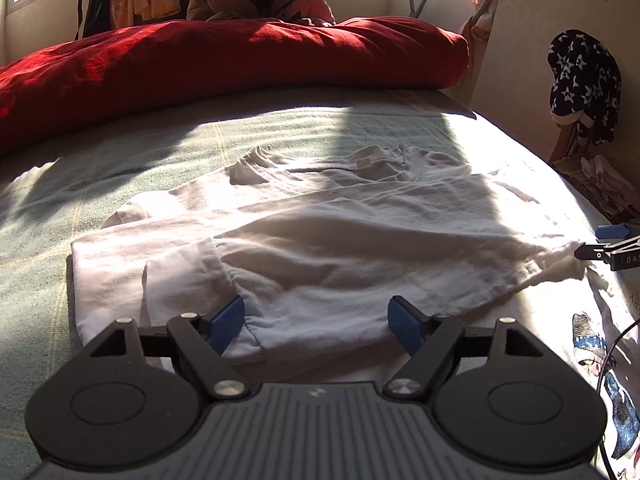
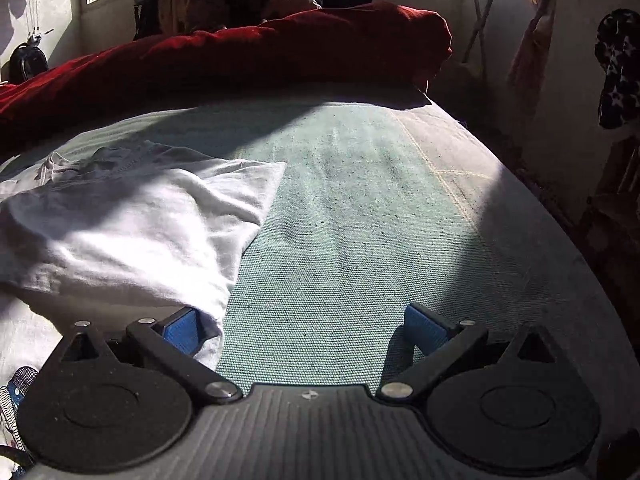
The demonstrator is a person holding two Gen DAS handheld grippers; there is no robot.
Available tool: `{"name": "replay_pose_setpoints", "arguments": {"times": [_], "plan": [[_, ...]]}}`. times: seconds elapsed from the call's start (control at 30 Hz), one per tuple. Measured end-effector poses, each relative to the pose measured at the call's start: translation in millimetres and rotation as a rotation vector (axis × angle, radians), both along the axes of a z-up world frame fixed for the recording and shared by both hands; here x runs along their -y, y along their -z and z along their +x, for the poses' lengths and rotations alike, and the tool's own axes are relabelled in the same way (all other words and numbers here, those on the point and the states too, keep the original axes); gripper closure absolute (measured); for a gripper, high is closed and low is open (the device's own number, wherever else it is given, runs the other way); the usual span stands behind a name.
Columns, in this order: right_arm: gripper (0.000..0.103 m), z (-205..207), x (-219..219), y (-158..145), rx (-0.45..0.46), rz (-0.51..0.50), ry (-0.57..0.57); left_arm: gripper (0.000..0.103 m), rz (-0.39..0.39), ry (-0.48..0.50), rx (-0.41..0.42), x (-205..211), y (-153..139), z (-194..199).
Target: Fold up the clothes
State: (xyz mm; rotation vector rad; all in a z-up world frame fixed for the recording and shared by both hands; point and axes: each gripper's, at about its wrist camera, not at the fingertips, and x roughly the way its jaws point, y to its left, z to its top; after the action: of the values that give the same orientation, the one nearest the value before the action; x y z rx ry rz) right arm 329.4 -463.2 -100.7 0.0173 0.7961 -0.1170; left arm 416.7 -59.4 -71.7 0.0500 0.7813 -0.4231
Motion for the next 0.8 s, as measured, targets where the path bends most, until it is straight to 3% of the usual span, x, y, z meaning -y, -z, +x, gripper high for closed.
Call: {"name": "replay_pose_setpoints", "arguments": {"times": [0.2, 0.33, 0.43, 0.6, 0.7, 0.8], "plan": [[0.000, -29.1, -9.5, -42.0, 0.078, -0.003, -0.058, 0.024, -0.029, -0.014, 0.018, 1.2, -8.0, 8.2], [0.000, -2.3, -19.1, -62.5, 0.156, 0.190, -0.138, 0.024, -0.051, -0.007, 0.003, 9.4, -9.0, 20.0], [0.001, 28.4, -36.3, -50.5, 0.131, 0.321, -0.213, 0.024, -0.036, -0.028, -0.049, 10.5, 2.2, 25.8], [0.001, 46.1, -44.3, 3.1, -0.002, 0.313, -0.159, 0.021, 0.024, 0.040, -0.033, 2.7, 6.4, 2.2], [0.000, 39.9, -37.5, -5.2, 0.013, 0.338, -0.151, 0.019, 0.063, 0.047, -0.040, -2.5, -3.8, -3.7], [0.000, 43.3, -34.2, -25.0, 0.065, 0.389, -0.168, 0.019, 0.004, 0.053, -0.018, -4.3, -17.5, 3.8]]}}
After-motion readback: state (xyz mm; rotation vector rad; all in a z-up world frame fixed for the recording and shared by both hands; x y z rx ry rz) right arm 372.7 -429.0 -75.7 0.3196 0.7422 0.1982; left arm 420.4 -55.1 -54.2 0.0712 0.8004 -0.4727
